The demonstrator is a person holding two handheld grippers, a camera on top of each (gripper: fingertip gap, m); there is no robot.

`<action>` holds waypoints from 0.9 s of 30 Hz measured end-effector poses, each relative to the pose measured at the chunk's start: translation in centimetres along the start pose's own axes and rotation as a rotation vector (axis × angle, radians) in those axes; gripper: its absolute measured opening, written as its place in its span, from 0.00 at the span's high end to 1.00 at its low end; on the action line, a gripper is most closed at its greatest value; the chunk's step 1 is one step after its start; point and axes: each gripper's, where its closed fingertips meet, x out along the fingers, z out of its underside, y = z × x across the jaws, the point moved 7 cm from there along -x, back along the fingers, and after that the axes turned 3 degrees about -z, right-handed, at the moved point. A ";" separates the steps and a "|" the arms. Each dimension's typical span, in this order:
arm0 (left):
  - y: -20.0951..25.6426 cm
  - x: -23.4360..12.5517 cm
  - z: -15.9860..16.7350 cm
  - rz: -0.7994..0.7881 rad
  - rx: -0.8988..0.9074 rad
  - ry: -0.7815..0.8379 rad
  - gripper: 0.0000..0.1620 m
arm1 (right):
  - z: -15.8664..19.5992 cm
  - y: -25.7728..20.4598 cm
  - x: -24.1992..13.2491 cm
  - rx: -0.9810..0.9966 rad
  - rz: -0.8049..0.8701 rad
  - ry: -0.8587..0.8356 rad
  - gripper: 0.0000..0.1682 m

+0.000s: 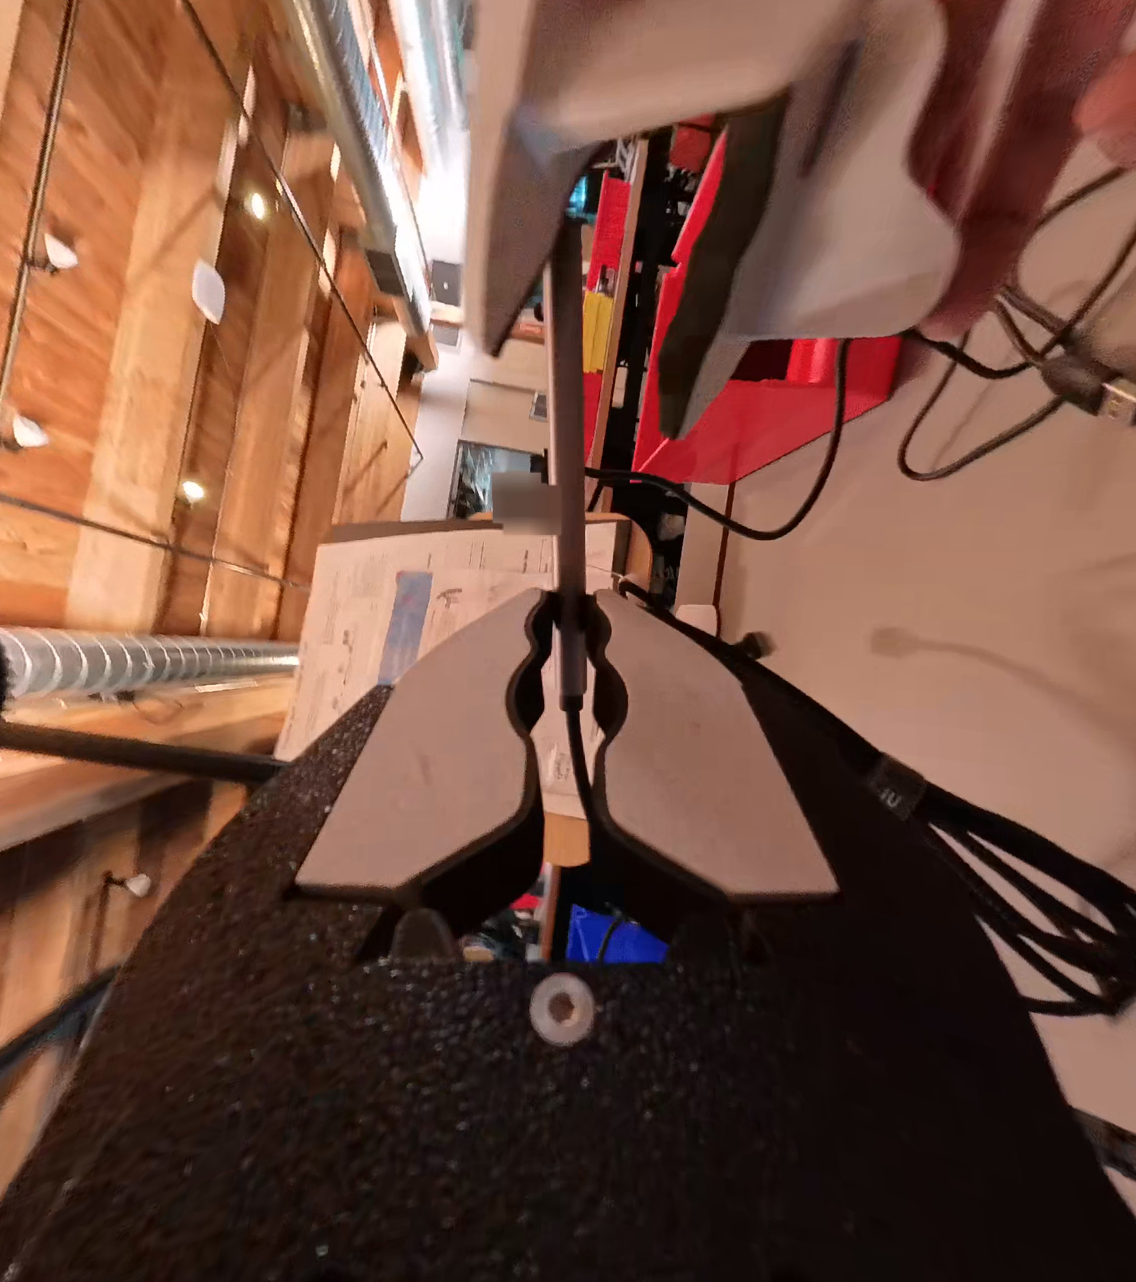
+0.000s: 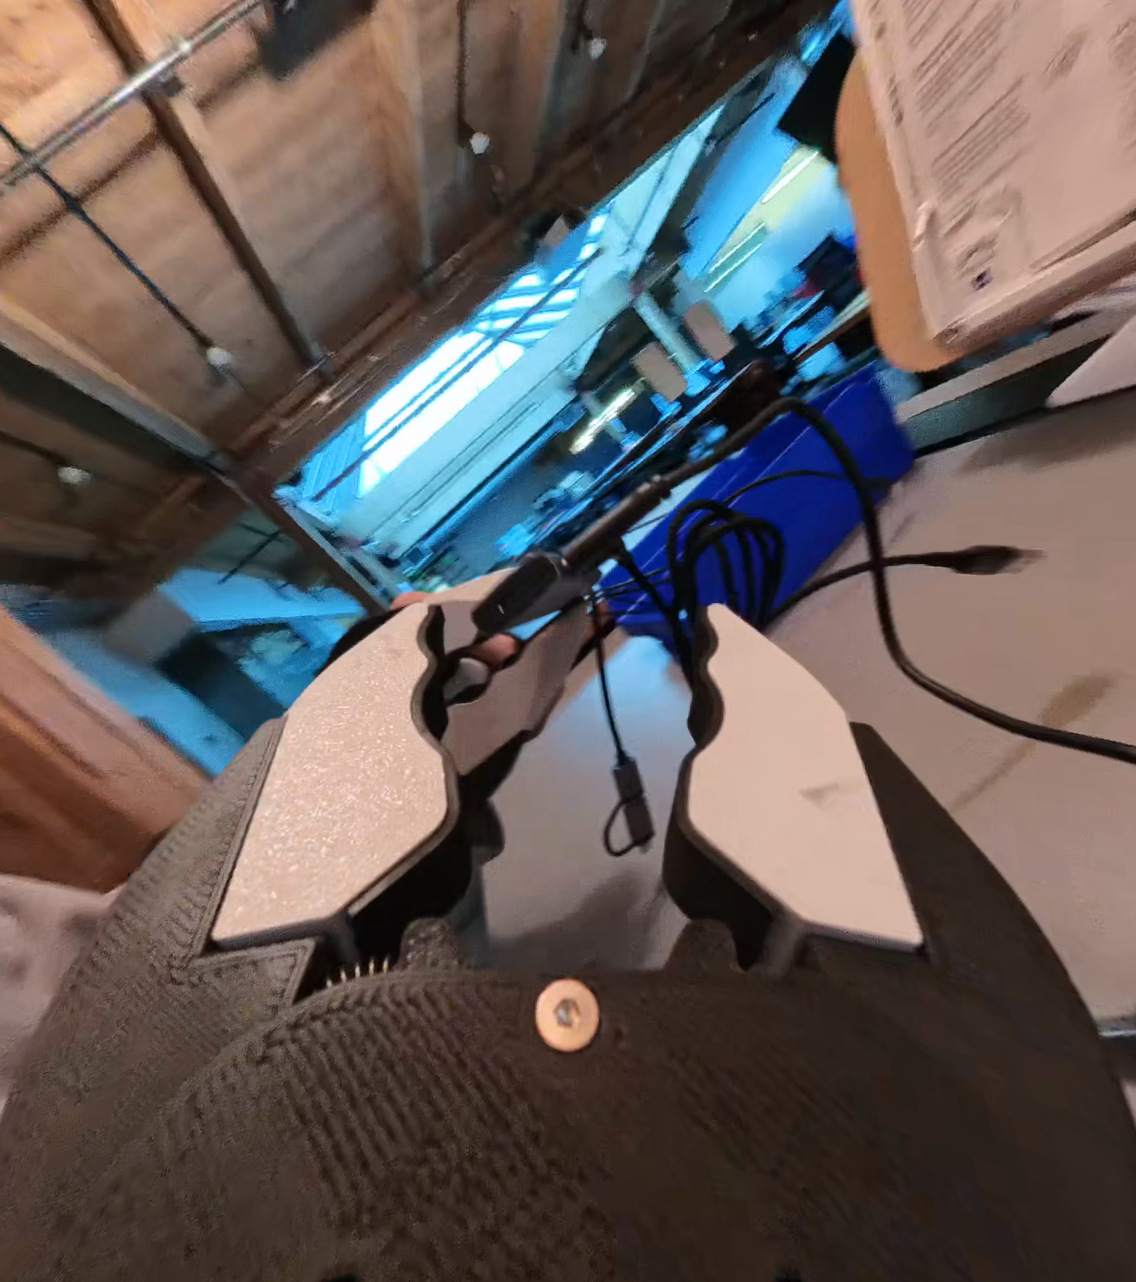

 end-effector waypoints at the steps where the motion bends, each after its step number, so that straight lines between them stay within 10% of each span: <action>1: 0.4 -0.1 -0.1 0.002 0.042 0.016 0.95 | 0.1 0.0 0.0 0.028 -0.035 -0.028 0.59; 8: 1.4 -0.9 0.1 -0.010 0.294 0.101 0.95 | 1.4 1.6 -0.2 0.199 -0.116 -0.130 0.90; 12: 1.4 -0.8 0.9 0.038 0.129 0.096 0.90 | 2.2 2.3 0.2 0.236 -0.144 -0.054 0.94; 18: -0.7 -1.4 2.8 -0.022 -0.596 -0.051 0.65 | 1.7 2.6 -0.3 0.275 -0.142 0.217 0.94; 22: 0.1 -3.5 2.7 -0.092 -1.316 -0.071 0.73 | 1.0 2.3 -0.7 0.246 -0.135 0.317 0.94; 27: 2.8 -2.0 0.4 0.312 -2.058 0.237 0.80 | 2.2 1.9 0.1 0.246 -0.155 0.302 0.94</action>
